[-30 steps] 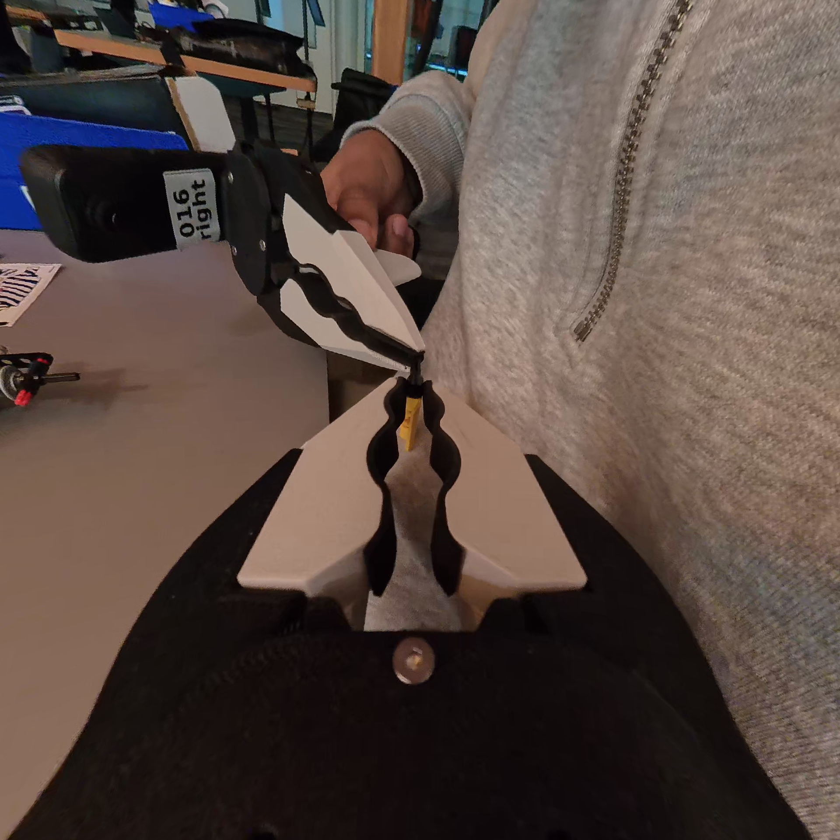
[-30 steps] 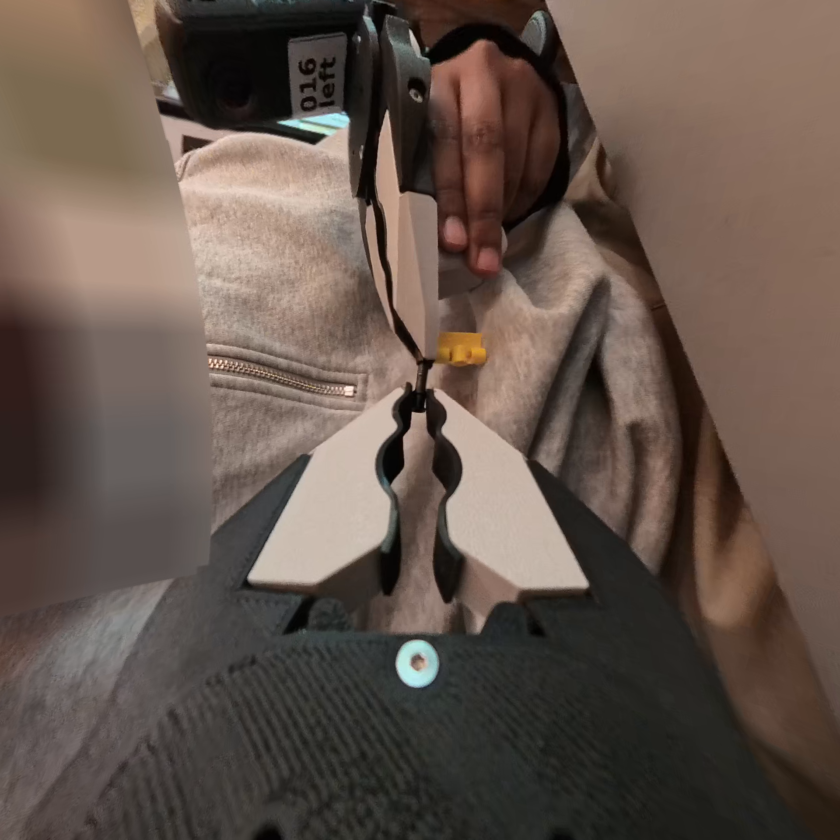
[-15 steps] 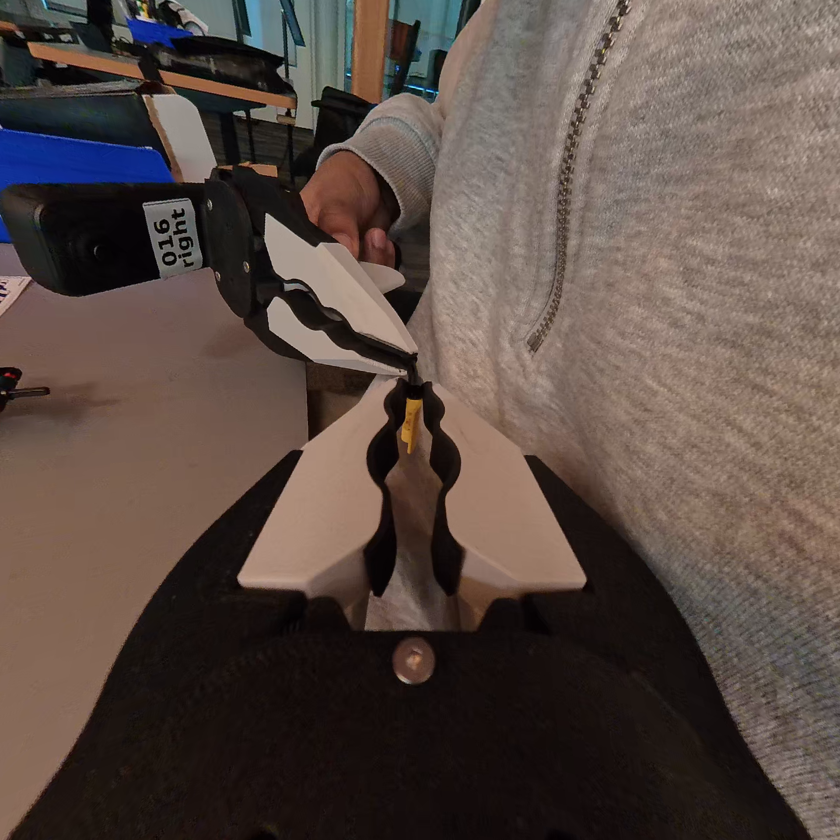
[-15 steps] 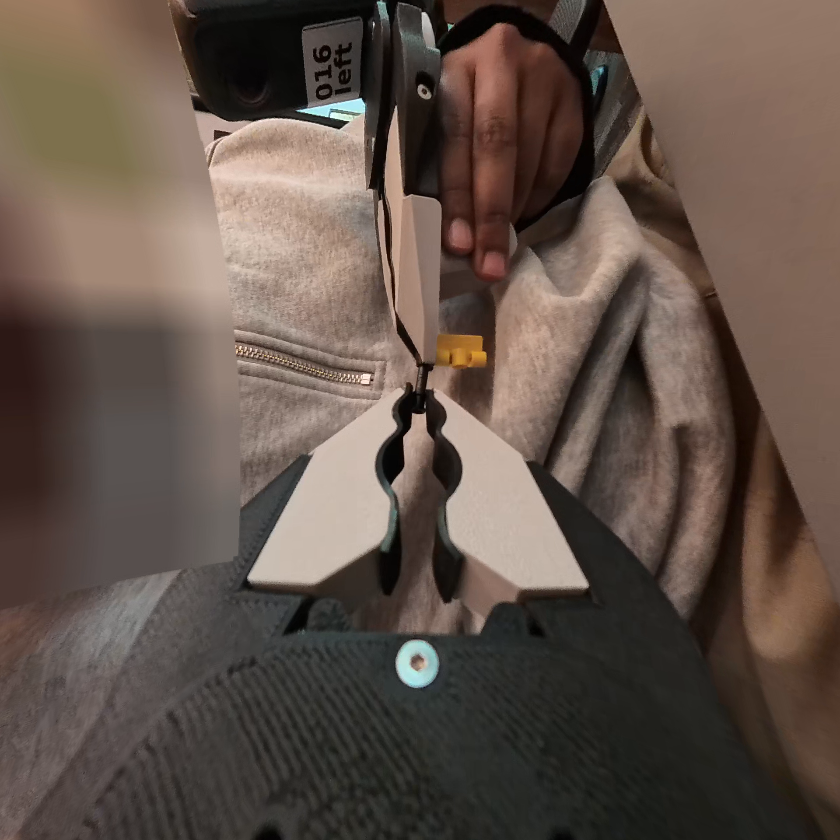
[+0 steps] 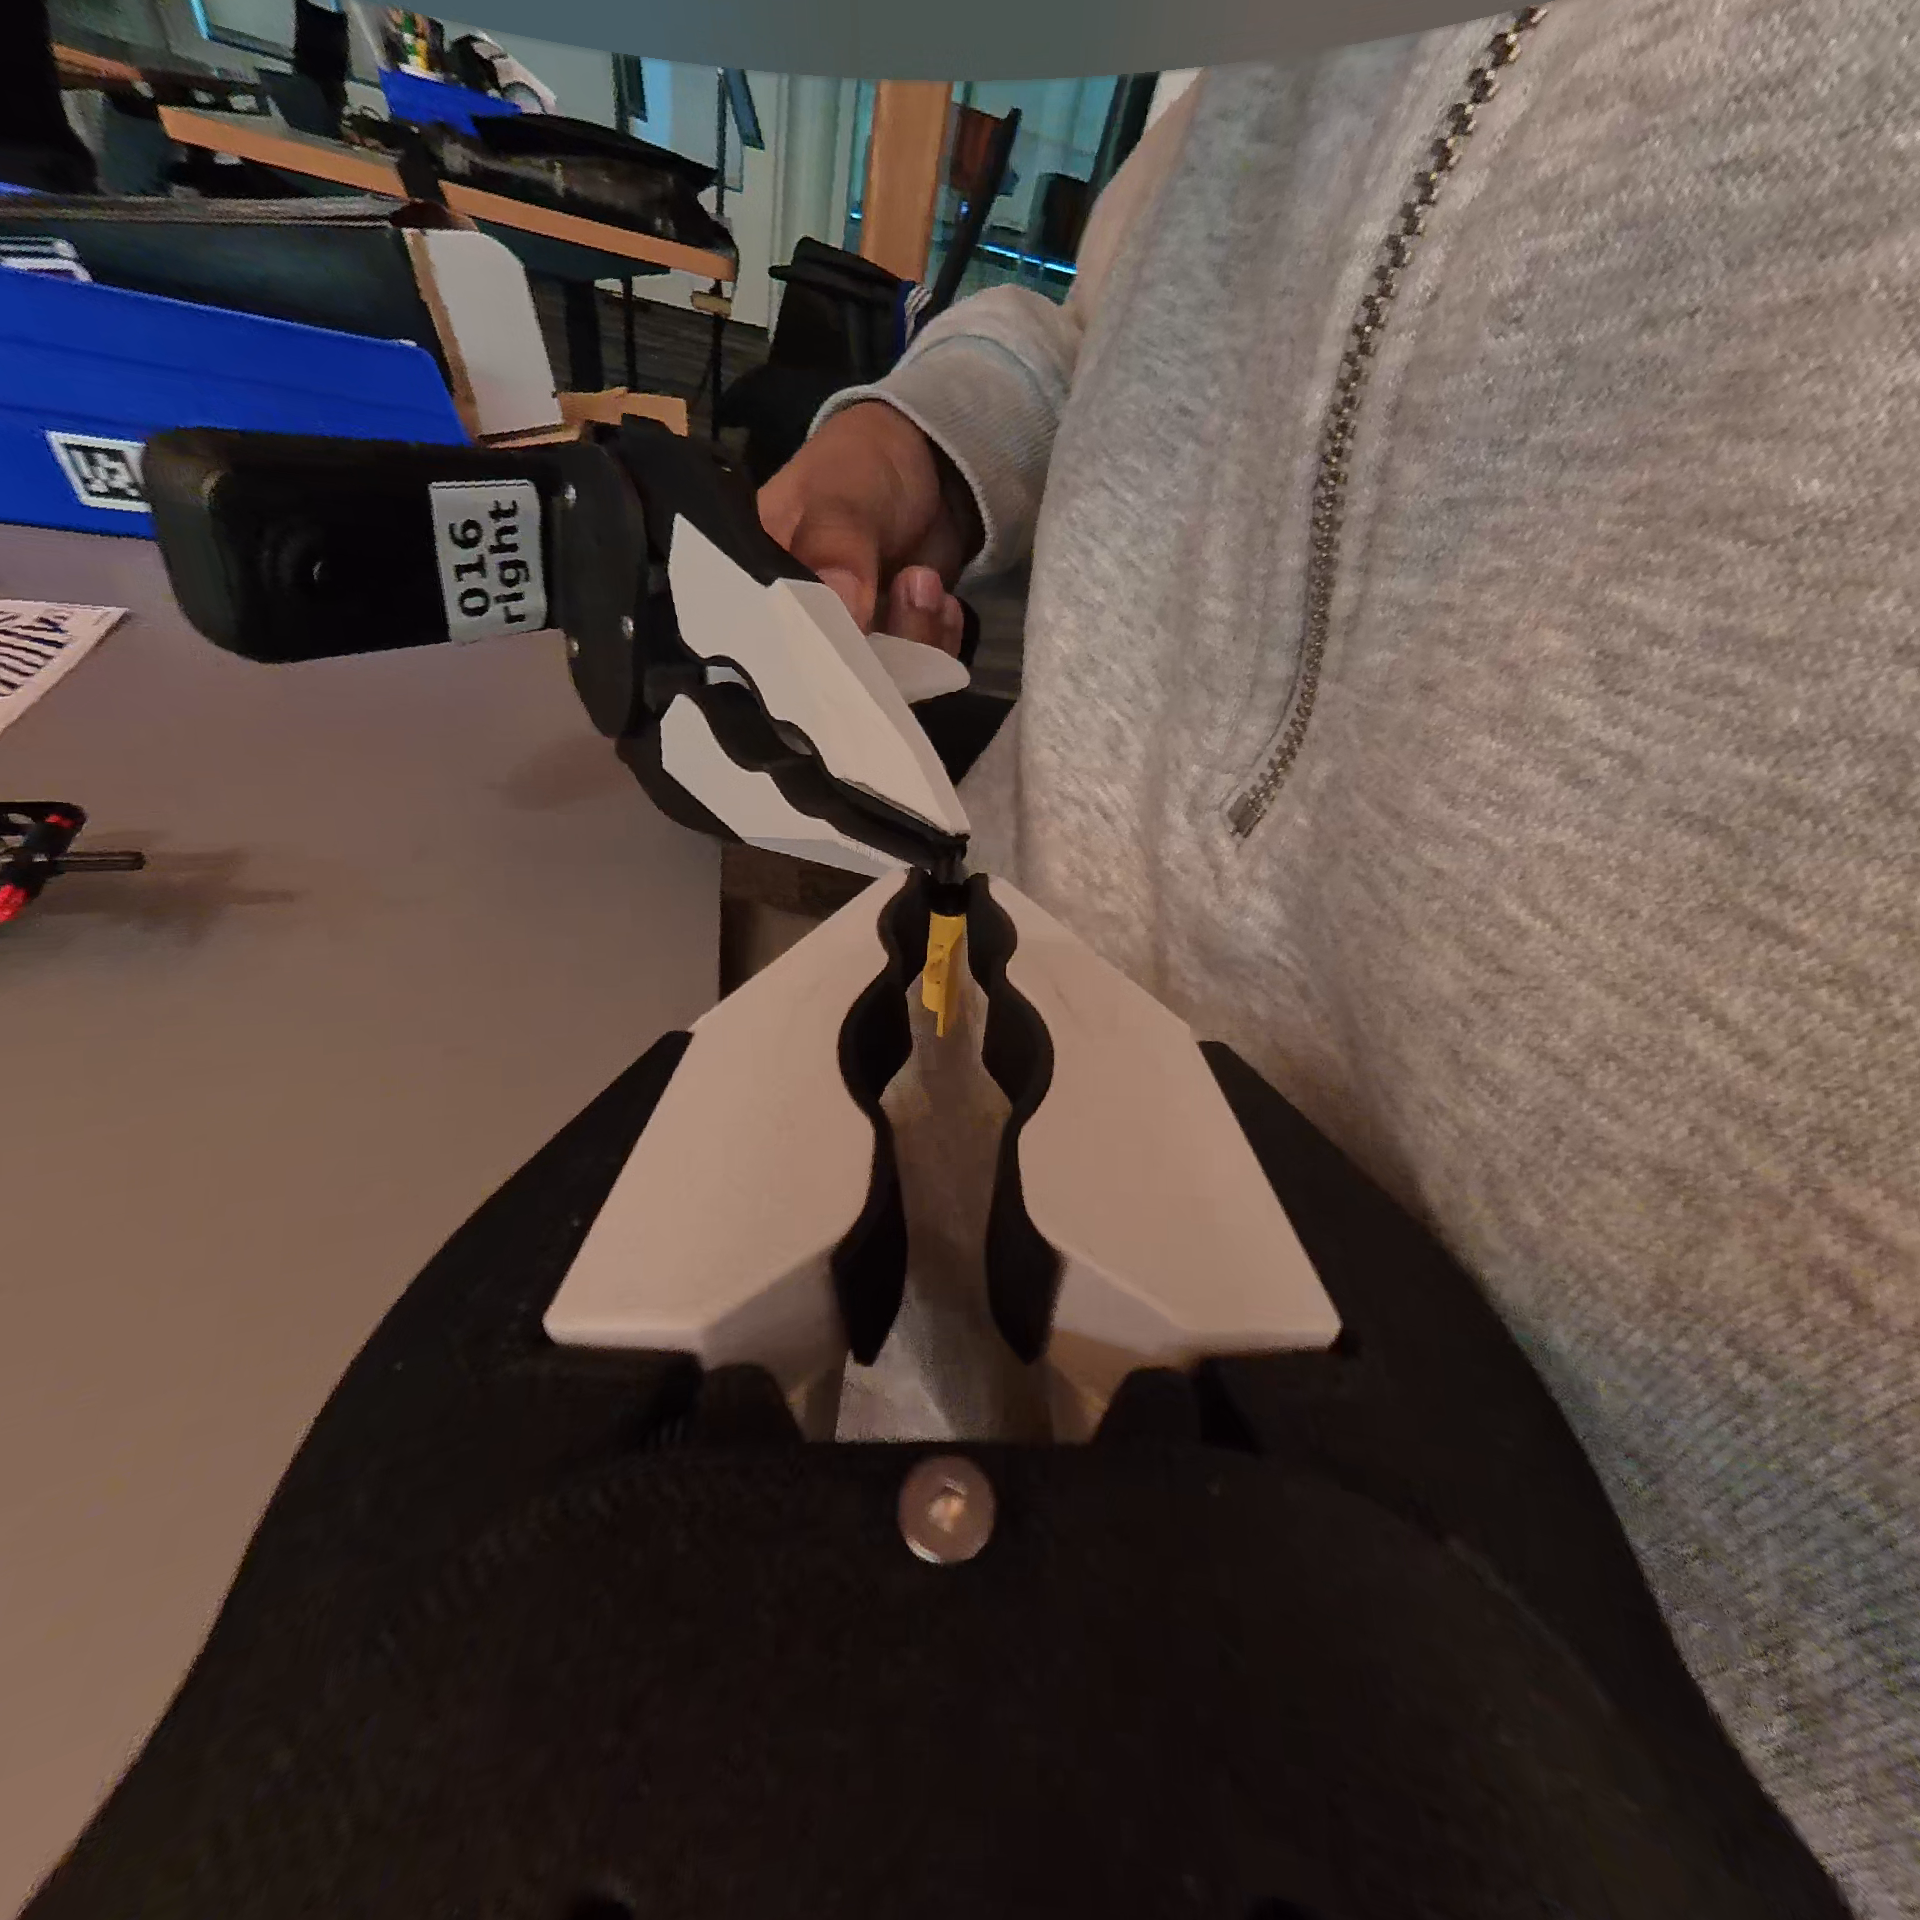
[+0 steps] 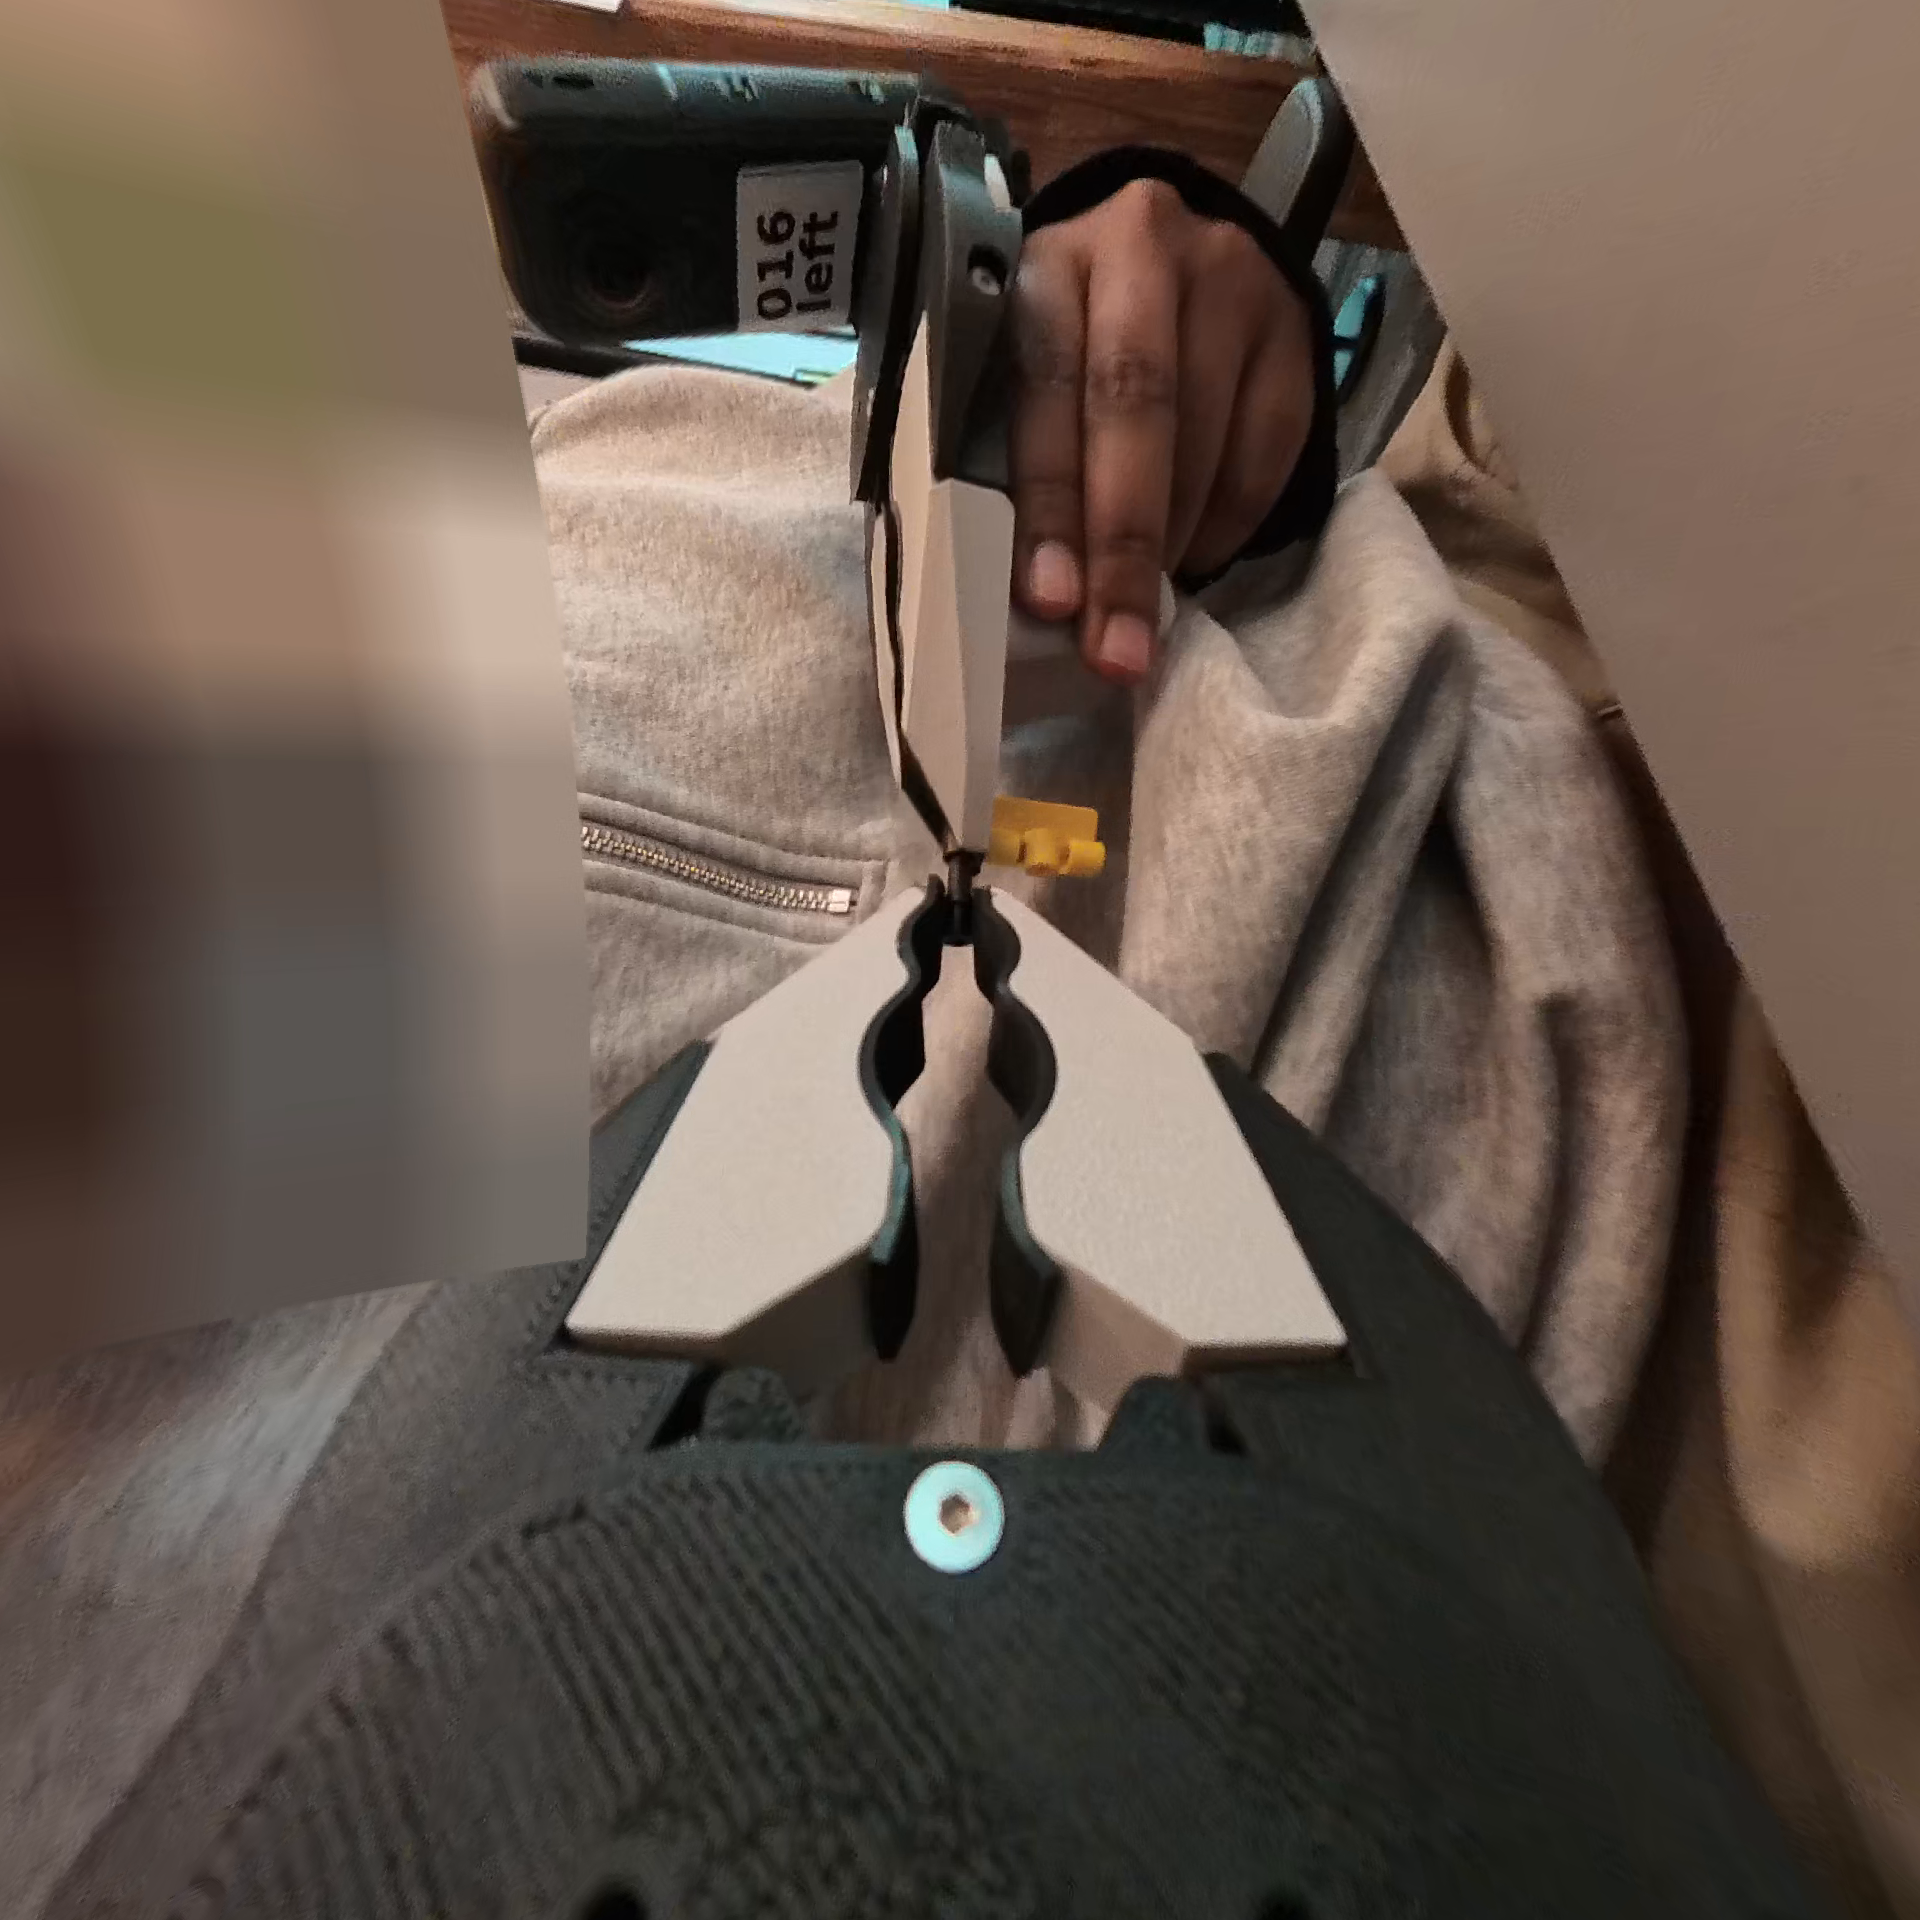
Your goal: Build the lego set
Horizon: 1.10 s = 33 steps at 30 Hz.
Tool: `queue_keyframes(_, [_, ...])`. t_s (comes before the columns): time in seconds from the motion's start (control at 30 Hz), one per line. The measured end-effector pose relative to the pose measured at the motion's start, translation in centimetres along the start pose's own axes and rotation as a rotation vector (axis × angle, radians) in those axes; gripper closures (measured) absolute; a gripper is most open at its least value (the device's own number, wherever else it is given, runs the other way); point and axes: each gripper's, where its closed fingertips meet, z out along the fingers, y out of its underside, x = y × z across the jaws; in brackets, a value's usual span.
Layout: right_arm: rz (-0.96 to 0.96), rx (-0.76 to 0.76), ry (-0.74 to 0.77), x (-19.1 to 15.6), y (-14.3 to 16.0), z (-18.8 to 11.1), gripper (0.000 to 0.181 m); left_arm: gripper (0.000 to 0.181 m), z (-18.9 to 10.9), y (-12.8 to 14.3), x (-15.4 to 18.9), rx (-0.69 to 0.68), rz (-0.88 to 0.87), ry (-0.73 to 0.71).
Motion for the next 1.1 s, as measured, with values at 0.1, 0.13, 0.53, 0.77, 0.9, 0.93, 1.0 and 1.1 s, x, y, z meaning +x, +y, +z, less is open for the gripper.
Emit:
queue_keyframes(0.1, [-0.015,0.027,0.004,-0.1,-0.4,-0.2,0.177,0.176,-0.1,-0.2,-0.4,0.0,0.001,-0.013])
queue_keyframes(0.13, [-0.028,0.038,0.016,0.0,-0.6,-0.3,0.177,0.176,-0.2,-0.2,-0.5,-0.005,0.005,-0.02])
queue_keyframes(0.53, [-0.828,0.242,0.466,0.6,-4.1,-3.6,0.16,0.176,-1.1,-0.7,-3.9,0.078,-0.215,-0.12])
queue_keyframes(0.77, [-0.9,0.307,0.445,-0.1,-4.4,-3.4,0.165,0.177,-1.2,-0.9,-4.7,0.131,-0.372,-0.115])
queue_keyframes(0.9, [-0.937,0.293,0.459,-0.1,-4.3,-3.0,0.173,0.177,-0.9,-1.1,-4.5,0.13,-0.376,-0.101])
queue_keyframes(0.93, [-0.949,0.292,0.466,-0.2,-4.3,-3.0,0.175,0.177,-0.8,-1.1,-4.4,0.128,-0.374,-0.102])
queue_keyframes(1.0, [-0.963,0.282,0.476,-0.1,-4.2,-2.9,0.176,0.177,-0.7,-1.1,-4.4,0.125,-0.374,-0.104])
queue_keyframes(1.1, [-0.967,0.285,0.477,-0.1,-4.1,-3.0,0.175,0.177,-0.7,-1.2,-4.4,0.132,-0.376,-0.104])
